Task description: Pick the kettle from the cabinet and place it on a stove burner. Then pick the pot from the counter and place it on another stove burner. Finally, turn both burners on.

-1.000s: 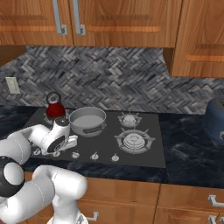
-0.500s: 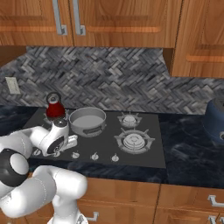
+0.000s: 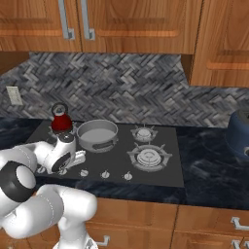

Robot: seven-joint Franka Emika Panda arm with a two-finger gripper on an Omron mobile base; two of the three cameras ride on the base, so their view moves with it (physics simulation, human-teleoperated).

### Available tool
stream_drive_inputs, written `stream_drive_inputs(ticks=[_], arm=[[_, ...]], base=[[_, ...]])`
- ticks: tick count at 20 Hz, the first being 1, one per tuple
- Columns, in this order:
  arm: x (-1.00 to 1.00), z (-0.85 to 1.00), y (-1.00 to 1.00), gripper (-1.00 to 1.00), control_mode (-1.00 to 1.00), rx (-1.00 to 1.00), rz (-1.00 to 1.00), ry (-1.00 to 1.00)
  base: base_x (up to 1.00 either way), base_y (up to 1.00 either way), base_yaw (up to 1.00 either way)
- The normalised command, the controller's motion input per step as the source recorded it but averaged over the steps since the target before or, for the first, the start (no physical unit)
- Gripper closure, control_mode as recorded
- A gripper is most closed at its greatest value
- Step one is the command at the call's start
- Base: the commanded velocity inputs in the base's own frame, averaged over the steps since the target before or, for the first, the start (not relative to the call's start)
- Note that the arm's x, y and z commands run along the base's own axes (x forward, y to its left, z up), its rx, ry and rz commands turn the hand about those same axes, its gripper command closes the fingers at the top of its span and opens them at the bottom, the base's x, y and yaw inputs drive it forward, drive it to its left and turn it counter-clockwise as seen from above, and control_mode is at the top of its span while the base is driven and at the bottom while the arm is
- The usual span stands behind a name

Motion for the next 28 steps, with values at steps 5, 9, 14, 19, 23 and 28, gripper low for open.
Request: stream_drive_inputs(ticks=[5,9,14,19,23,28], arm=[[-0.03,-0.11,0.65,1.0,-1.0,-0.12,-0.01,-0.03],[-0.18,-0.2,0.48,1.0,-1.0,-0.23,0.0,-0.02],[-0.13,-0.32,0.46,1.0,-1.0,-0.28,0.04,-0.06],[-0.11,-0.34,0.52,1.0,-1.0,-0.28,0.08,-0.06],[-0.12,-0.36,0.5,1.0,-1.0,-0.26,0.14,-0.08],[-0.16,-0.37,0.49,1.0,-1.0,-0.24,0.17,-0.1]], base=[[0.0,0.0,0.0],[0.0,0.0,0.0],[0.0,0.0,0.0],[0.0,0.0,0.0],[0.0,0.0,0.0],[0.0,0.0,0.0]])
